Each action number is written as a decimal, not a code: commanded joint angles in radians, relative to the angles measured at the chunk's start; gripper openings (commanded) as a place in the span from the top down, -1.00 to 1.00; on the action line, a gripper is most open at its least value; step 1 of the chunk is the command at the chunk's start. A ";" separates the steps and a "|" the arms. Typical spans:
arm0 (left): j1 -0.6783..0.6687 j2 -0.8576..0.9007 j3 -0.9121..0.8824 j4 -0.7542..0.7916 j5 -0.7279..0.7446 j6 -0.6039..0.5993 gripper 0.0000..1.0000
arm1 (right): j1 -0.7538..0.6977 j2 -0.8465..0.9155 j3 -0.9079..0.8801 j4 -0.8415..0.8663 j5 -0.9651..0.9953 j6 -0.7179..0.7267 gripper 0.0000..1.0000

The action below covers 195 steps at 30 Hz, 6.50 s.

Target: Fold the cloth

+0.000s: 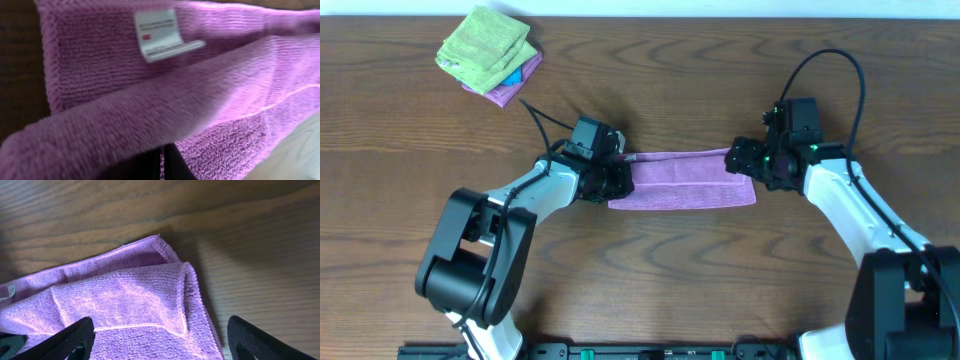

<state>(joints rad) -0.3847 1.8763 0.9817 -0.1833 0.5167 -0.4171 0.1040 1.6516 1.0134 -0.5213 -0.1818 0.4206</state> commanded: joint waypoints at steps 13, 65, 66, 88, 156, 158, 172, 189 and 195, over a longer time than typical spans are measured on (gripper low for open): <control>-0.002 0.011 0.016 -0.006 -0.056 0.021 0.88 | -0.005 0.146 -0.002 0.040 -0.047 -0.010 -0.56; -0.001 0.011 0.016 -0.060 -0.053 0.009 0.88 | 0.100 -0.075 -0.163 0.147 -0.059 -0.055 0.97; -0.001 0.011 0.016 -0.060 -0.053 0.009 0.88 | 0.116 -0.101 -0.163 0.148 -0.053 -0.055 0.97; -0.001 0.011 0.016 -0.085 -0.048 0.009 0.88 | 0.321 -0.107 0.021 0.236 -0.006 -0.035 0.97; 0.312 -0.340 0.008 -0.389 0.159 -0.033 -0.90 | 0.317 -0.539 -0.070 -0.242 0.155 -0.270 -0.99; 0.311 -0.340 -0.002 -0.389 0.170 -0.034 -0.90 | 0.286 -0.638 -0.140 -0.243 0.154 -0.260 -0.98; 0.214 -0.340 -0.156 -0.268 0.212 -0.141 -0.90 | 0.249 -1.102 -0.372 -0.332 0.148 -0.050 -0.99; 0.133 -0.339 -0.293 0.028 0.124 -0.303 -0.90 | 0.249 -1.102 -0.372 -0.333 0.148 -0.051 -0.99; 0.101 -0.332 -0.293 0.072 0.066 -0.324 -0.90 | 0.249 -1.102 -0.372 -0.333 0.148 -0.051 -0.98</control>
<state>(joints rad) -0.2726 1.5509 0.6941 -0.1215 0.6323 -0.7227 0.3584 0.5541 0.6502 -0.8520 -0.0299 0.3565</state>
